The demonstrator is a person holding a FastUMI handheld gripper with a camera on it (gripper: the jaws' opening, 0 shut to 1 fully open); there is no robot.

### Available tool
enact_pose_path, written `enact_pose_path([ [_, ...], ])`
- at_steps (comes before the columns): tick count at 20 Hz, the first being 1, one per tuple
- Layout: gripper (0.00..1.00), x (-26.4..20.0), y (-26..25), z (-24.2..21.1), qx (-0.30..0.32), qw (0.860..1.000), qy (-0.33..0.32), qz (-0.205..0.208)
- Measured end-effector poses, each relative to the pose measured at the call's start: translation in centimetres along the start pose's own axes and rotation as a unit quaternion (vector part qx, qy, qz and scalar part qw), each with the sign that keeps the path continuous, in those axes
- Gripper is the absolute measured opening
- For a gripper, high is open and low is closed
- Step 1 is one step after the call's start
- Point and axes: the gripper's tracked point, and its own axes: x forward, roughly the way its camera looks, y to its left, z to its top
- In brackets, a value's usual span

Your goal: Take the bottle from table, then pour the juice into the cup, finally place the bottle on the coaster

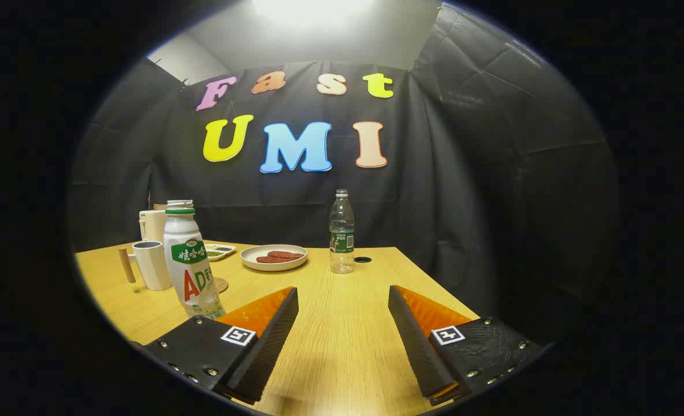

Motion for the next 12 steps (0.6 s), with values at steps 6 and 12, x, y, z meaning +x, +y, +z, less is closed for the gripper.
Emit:
enact_pose_path([
  [6,0.95,0.6,-0.2,0.2,0.023,1.000,-0.001,-0.005],
  [12,0.95,4.4,-0.4,2.2,-0.002,1.000,-0.023,-0.020],
])
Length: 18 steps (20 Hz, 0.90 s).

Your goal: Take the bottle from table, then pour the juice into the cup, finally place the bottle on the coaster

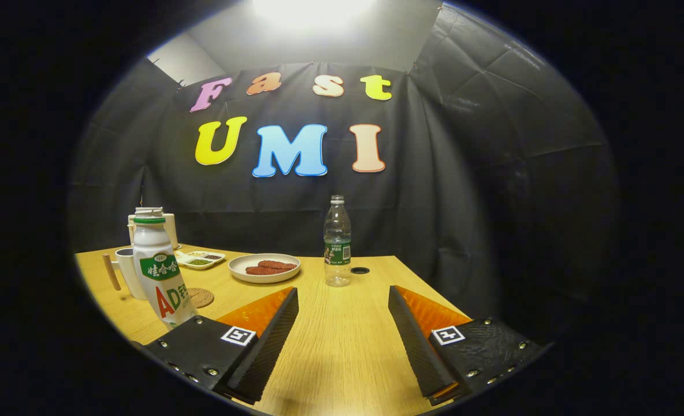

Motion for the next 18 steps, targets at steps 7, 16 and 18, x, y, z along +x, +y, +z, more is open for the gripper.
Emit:
enact_pose_path([
  [7,0.95,0.1,-0.4,4.0,-0.013,0.999,-0.049,-0.011],
  [16,0.95,-2.8,2.2,7.3,-0.008,0.999,-0.040,0.016],
  [18,0.95,-3.5,2.6,7.5,-0.002,0.999,-0.037,0.021],
])
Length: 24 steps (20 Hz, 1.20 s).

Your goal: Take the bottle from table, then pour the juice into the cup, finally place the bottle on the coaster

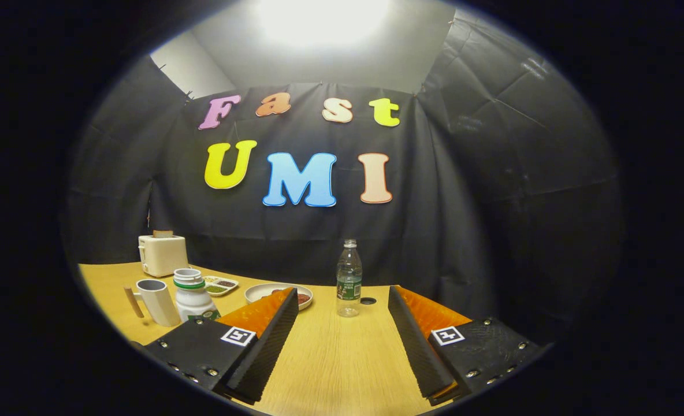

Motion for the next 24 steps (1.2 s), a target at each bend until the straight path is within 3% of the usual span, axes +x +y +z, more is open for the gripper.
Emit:
enact_pose_path([
  [8,0.95,-2.2,1.5,-1.2,0.019,0.999,0.019,0.019],
  [24,0.95,-2.5,10.8,-5.3,0.026,0.994,0.061,0.092],
])
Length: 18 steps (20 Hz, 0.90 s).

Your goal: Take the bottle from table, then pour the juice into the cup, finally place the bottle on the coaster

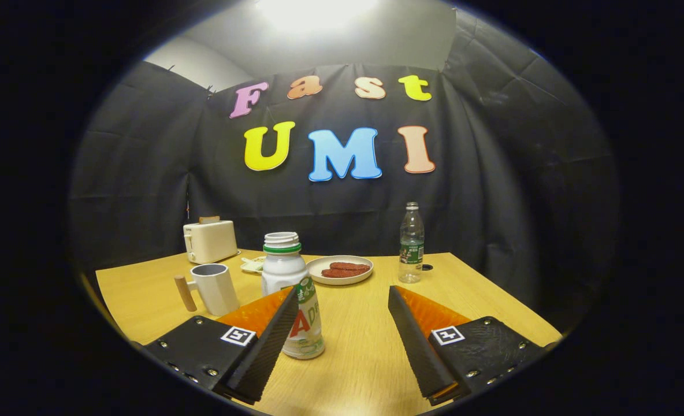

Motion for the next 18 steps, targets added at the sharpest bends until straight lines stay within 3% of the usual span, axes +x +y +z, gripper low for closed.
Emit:
enact_pose_path([
  [8,0.95,1.9,4.1,-1.4,-0.002,0.999,0.008,0.043],
  [18,0.95,4.7,5.4,-3.6,0.011,0.998,0.029,0.051],
])
